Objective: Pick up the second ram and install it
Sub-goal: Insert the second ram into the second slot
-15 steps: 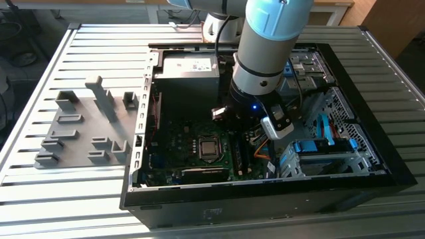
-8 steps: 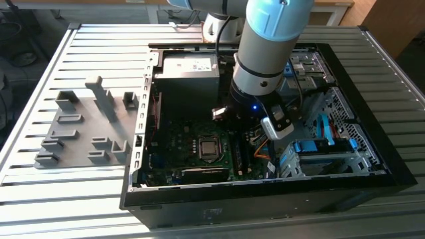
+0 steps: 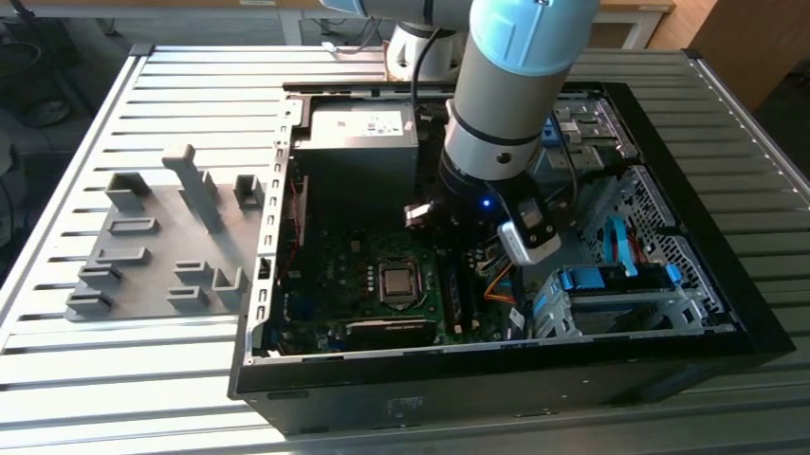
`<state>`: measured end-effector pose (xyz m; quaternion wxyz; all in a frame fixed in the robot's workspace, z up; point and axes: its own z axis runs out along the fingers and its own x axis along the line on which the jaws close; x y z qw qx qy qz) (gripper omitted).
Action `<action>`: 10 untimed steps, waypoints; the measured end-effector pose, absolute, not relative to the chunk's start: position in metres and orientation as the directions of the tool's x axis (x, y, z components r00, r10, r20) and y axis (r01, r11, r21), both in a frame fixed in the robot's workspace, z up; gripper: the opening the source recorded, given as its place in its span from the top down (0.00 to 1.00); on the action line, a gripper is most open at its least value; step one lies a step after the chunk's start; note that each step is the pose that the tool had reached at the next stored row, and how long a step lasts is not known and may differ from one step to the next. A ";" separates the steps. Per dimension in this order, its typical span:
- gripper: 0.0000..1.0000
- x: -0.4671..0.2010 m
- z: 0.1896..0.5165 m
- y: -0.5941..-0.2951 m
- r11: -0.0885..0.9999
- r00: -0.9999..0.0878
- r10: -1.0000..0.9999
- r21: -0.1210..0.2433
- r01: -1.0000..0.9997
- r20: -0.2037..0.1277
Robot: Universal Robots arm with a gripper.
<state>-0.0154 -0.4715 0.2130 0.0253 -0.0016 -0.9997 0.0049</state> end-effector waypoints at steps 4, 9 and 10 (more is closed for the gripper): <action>0.86 -0.015 0.214 -0.472 1.000 -0.999 0.004 -0.015 0.003 0.051; 0.86 -0.015 0.214 -0.471 1.000 -0.999 0.004 -0.018 0.003 0.051; 0.86 -0.015 0.214 -0.471 1.000 -0.999 0.005 -0.018 0.004 0.051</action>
